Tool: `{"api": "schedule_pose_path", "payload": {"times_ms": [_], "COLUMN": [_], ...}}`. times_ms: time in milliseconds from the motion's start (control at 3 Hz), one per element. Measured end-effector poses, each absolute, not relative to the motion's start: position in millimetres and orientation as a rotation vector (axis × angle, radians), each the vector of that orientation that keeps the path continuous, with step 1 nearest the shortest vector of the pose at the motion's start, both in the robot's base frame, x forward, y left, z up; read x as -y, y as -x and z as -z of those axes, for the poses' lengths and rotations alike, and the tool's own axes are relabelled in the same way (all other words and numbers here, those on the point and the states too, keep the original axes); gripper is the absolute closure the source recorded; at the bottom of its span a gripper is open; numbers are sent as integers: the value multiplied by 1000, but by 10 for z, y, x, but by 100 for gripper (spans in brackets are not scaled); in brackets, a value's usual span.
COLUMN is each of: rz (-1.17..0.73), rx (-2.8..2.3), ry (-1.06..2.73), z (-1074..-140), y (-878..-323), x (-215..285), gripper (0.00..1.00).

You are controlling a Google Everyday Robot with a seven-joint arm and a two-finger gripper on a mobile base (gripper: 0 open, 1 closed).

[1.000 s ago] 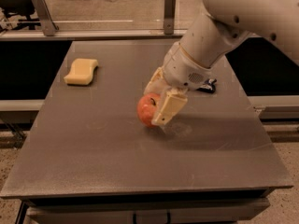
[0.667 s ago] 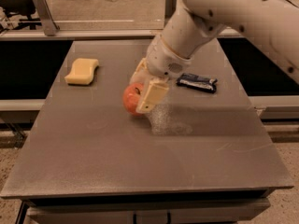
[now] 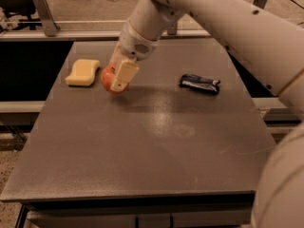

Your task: Move apple near sponge

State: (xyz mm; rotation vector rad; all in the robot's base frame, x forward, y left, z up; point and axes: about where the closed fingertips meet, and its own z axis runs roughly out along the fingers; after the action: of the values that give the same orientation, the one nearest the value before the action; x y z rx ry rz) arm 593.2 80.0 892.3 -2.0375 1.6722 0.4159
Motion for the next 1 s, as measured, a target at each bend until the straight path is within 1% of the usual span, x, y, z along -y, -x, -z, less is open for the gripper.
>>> {"api": "schedule_pose_path", "payload": {"times_ms": [333, 667, 1000], "rz": [-423, -451, -481], "rx": [-1734, -1823, -1903], "ry": [1959, 1895, 1872], "z": [-8987, -8939, -8758], "y": [-6268, -6431, -6429], "x": [-1011, -1141, -1211], "gripper": [100, 100, 82]}}
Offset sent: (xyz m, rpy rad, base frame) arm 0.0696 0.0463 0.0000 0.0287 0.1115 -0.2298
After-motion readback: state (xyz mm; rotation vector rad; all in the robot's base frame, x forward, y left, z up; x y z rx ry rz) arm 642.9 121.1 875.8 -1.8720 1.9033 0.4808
